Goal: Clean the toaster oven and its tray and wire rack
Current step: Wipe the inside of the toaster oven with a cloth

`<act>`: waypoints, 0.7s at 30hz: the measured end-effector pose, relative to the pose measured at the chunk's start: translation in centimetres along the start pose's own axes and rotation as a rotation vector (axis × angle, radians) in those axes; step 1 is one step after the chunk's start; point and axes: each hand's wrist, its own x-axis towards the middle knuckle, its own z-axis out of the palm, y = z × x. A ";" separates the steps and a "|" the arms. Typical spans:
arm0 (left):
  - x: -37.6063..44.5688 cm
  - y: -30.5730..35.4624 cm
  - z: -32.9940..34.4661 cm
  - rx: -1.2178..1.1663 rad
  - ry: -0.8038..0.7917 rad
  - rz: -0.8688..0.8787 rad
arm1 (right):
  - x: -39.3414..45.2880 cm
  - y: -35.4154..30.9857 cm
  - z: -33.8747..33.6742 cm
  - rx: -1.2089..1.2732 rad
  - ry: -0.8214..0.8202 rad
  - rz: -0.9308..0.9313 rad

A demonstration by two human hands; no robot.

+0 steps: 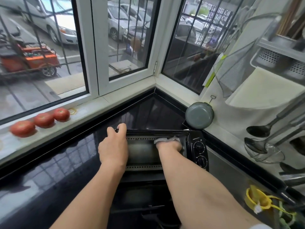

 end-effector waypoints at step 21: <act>-0.3 0.1 0.3 0.044 0.038 -0.025 | 2.4 3.8 -4.1 -1.051 -0.052 0.136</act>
